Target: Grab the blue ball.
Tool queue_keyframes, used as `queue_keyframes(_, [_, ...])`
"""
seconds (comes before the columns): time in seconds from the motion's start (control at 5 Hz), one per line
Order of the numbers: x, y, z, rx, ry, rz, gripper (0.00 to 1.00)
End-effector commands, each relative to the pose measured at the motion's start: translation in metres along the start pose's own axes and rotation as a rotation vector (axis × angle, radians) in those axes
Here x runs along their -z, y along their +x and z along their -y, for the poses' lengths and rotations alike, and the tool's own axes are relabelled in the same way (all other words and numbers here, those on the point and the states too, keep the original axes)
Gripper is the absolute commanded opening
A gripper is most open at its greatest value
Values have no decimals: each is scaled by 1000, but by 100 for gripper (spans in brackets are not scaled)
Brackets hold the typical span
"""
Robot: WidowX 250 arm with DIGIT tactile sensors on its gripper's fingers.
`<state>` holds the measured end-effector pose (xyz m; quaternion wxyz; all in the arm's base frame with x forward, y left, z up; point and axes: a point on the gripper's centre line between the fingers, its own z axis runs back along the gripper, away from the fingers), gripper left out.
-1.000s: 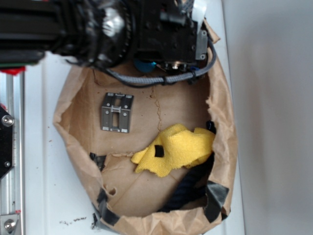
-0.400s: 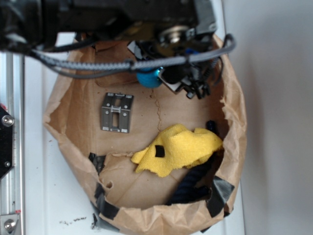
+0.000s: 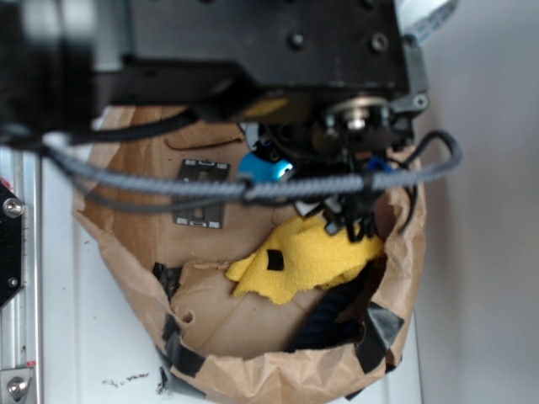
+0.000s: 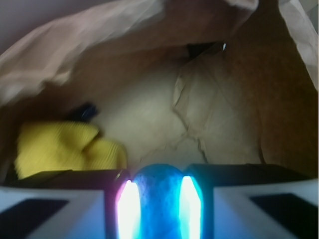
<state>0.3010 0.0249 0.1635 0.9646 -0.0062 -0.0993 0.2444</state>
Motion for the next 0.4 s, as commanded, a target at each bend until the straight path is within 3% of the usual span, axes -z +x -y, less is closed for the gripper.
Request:
queue_keyframes(0.0, [-55,-13,-17,69,-52,95,0])
queue_keyframes(0.2, [-62,-17,-15,131,-20,240,0])
